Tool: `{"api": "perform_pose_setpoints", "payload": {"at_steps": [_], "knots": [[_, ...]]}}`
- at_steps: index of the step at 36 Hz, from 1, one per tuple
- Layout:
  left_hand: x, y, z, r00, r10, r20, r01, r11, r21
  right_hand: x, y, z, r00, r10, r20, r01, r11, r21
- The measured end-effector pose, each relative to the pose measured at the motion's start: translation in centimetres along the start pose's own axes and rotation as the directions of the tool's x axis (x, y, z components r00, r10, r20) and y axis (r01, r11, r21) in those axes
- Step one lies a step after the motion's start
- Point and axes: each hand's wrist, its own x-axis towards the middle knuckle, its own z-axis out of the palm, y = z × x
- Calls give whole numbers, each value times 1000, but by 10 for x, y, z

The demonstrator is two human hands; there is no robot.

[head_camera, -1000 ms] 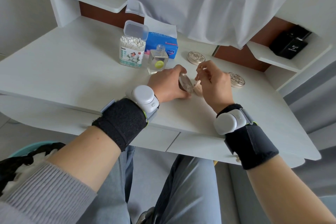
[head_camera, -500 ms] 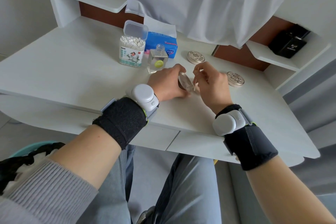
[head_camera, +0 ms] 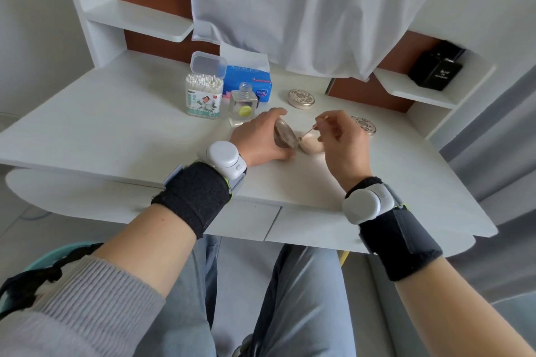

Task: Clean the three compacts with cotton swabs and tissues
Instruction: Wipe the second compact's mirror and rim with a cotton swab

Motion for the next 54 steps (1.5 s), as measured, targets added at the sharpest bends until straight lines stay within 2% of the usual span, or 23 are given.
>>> {"api": "perform_pose_setpoints", "payload": {"at_steps": [6,9,13,18,22,30,34,37,41,43,45,49,54], "knots": [[-15,0,2,988,68,-137,-73,997,-28,-6,-12,2,1000,31,-4,-31,998,47],[-29,-1,-2,974,95,-204,-108,993,-53,-12,-25,14,1000,0,-4,0,998,57],[-54,-12,-22,957,83,-278,-125,983,-137,-20,-50,39,998,-16,59,10,994,108],[-90,-42,-60,929,9,-370,-59,991,-123,-31,-92,82,984,-130,119,111,982,150],[-126,-72,-95,860,-80,-504,33,994,-100,-46,-135,125,963,-212,165,167,954,250],[-203,-134,-141,598,-229,-768,203,970,-132,-97,-211,197,900,-335,280,209,893,399],[-237,-158,-154,507,-247,-826,236,961,-143,-124,-232,225,864,-357,354,200,890,410],[-264,-176,-160,468,-269,-842,268,951,-154,-147,-241,252,826,-352,440,185,907,378],[-285,-187,-160,434,-365,-824,379,904,-201,-164,-236,285,710,-278,647,232,960,158],[-288,-190,-158,430,-396,-811,404,888,-219,-166,-231,289,671,-229,705,248,966,77],[-290,-191,-156,441,-396,-806,403,889,-216,-166,-229,286,677,-234,698,265,962,66],[-282,-183,-151,467,-380,-798,378,902,-208,-154,-226,272,745,-285,604,278,955,108],[-248,-153,-139,553,-302,-776,267,947,-179,-129,-216,237,832,-353,427,312,936,164]]}}
